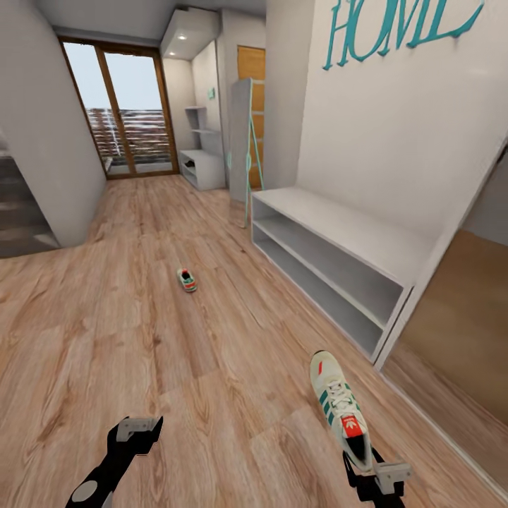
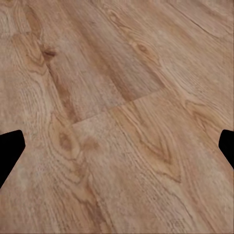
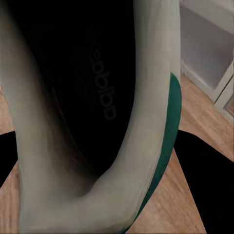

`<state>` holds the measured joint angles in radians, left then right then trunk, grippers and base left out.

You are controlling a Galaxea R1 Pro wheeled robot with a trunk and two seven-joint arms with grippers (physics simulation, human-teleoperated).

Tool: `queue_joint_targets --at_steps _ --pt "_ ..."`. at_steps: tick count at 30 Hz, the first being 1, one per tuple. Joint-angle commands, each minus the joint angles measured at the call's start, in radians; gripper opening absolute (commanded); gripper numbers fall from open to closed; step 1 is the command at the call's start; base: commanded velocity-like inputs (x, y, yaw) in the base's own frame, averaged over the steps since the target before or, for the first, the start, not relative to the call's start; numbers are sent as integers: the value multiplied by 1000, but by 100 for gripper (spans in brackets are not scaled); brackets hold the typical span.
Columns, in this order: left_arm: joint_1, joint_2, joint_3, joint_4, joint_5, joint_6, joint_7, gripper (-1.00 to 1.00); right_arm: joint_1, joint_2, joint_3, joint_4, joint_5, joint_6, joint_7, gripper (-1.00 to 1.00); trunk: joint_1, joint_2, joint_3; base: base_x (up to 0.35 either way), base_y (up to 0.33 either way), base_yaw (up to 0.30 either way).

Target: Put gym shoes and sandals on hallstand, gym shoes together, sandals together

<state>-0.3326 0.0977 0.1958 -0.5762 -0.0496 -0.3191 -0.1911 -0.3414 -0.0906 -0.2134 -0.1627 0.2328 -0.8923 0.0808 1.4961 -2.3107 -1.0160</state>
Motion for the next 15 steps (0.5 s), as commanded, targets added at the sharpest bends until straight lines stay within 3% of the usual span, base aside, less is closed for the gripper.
queue_joint_targets --at_steps 1,11,15 --pt "-1 -1 7 1 -5 -3 -8 100 0 0 -9 0 2 -3 8 -100 0 0 -2 339 0 268" --pt "-1 -1 7 1 -4 -3 -8 100 -1 0 -9 0 2 -3 8 -100 0 0 -8 339 0 262" --pt "-1 -1 7 1 -4 -3 -8 100 -1 -1 -9 0 2 -2 9 -100 0 0 -9 339 0 114"
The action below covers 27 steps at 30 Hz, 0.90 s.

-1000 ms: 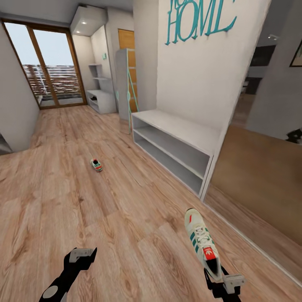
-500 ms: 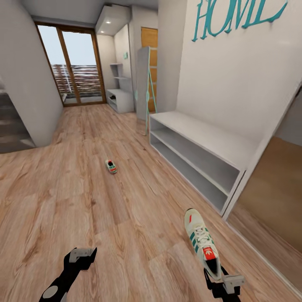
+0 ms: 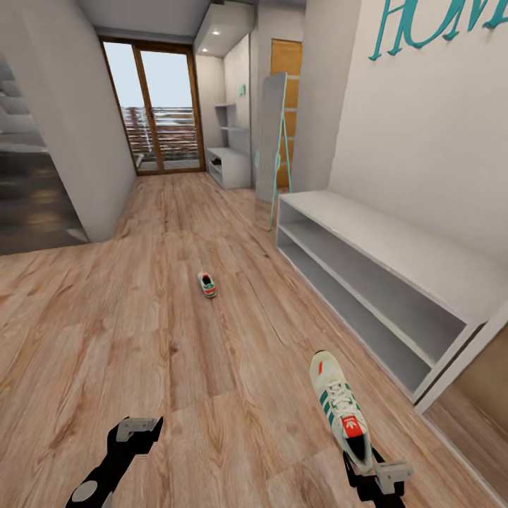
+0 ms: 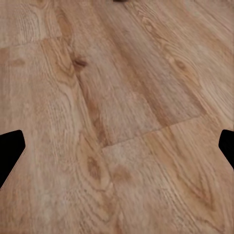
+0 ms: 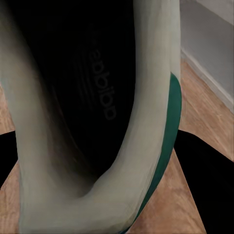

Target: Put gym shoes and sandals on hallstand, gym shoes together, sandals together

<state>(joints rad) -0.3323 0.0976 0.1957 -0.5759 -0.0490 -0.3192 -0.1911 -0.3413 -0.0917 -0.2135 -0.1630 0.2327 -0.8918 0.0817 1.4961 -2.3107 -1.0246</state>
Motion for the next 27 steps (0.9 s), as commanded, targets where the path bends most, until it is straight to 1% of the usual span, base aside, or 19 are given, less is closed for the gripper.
queue_joint_targets --at_steps 1,6,10,13,27 --pt "-1 -1 7 1 -5 -3 -8 100 0 0 -9 0 2 -3 9 -100 0 0 -1 339 0 32" --pt "-1 -1 8 1 -5 -3 -8 100 -1 0 -9 0 2 -3 9 -100 0 0 -1 339 0 10" --pt "-1 -1 30 0 -5 -3 -8 100 -1 0 -9 0 2 -3 9 -100 0 0 -1 339 0 1" --pt "-1 -1 36 0 -6 -3 -8 100 0 0 -9 0 2 -3 9 -100 0 0 -1 339 0 0" --pt "-1 -1 40 1 -6 -3 -8 100 -1 0 -9 0 2 -3 9 -100 0 0 -1 339 -15 0"
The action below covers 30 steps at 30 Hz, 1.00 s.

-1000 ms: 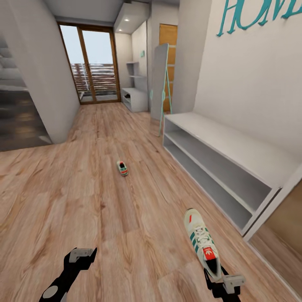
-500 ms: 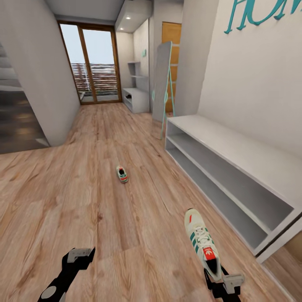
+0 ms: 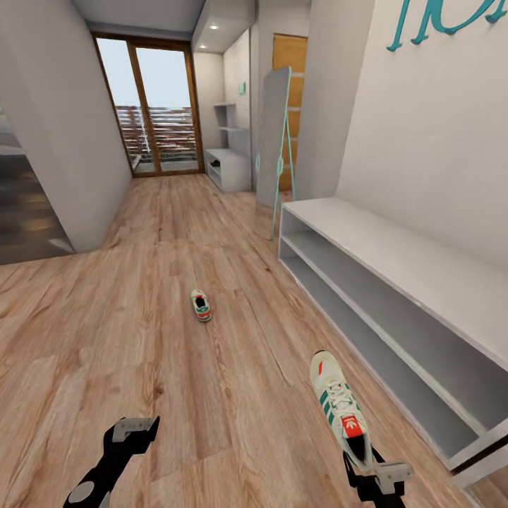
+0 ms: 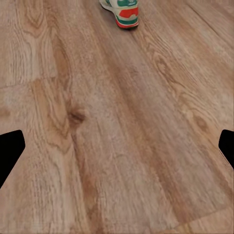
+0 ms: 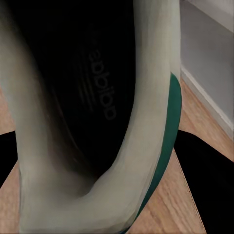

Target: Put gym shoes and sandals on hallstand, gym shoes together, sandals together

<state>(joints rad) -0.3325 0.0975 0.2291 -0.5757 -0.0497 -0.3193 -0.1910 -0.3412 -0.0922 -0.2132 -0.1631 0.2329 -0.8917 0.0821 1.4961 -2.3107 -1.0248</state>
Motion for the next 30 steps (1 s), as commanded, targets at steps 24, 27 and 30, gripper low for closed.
queue_joint_targets --at_steps 24,27,30 --pt "-1 -1 7 0 -5 -3 -8 100 -1 0 -9 0 3 -3 8 -100 0 0 -3 326 -105 21" --pt "-1 -1 7 0 -4 -3 -8 100 -1 0 -9 0 3 -4 7 -100 0 0 -6 320 -114 182" --pt "-1 -1 7 0 -5 -3 -8 100 -1 0 -9 0 3 -4 8 -100 0 0 -9 314 -120 201"
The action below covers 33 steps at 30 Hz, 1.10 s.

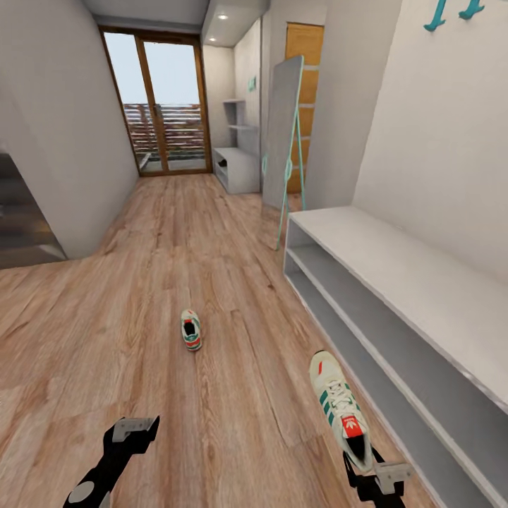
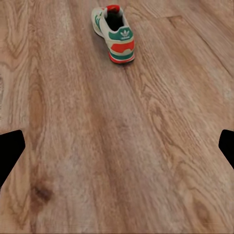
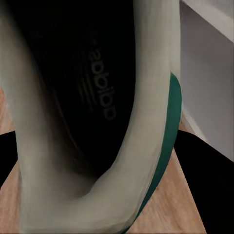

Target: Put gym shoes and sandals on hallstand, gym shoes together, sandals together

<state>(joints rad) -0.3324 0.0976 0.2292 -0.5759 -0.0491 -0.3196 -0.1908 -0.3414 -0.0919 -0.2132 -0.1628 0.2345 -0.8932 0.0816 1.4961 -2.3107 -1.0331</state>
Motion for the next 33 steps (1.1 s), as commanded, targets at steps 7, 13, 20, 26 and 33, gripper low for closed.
queue_joint_targets --at_steps 7,13,20,26,33 --pt "0 -1 7 1 -5 -3 -9 100 0 0 -9 0 2 -3 8 -100 0 0 -8 311 -125 204" --pt "-1 -1 7 1 -5 -3 -9 100 -1 0 -9 0 2 -2 9 -100 0 0 -13 310 -126 171" --pt "-1 -1 7 1 -5 -3 -9 100 -1 0 -9 0 2 -1 9 -100 0 0 -14 310 -126 24" --pt "-1 -1 7 1 -5 -3 -9 100 0 0 -9 1 3 -2 9 -100 0 0 -14 311 -127 2" --pt "-1 -1 7 1 -5 -3 -9 100 -1 0 -8 0 3 -4 9 -100 0 0 -14 324 -110 0"
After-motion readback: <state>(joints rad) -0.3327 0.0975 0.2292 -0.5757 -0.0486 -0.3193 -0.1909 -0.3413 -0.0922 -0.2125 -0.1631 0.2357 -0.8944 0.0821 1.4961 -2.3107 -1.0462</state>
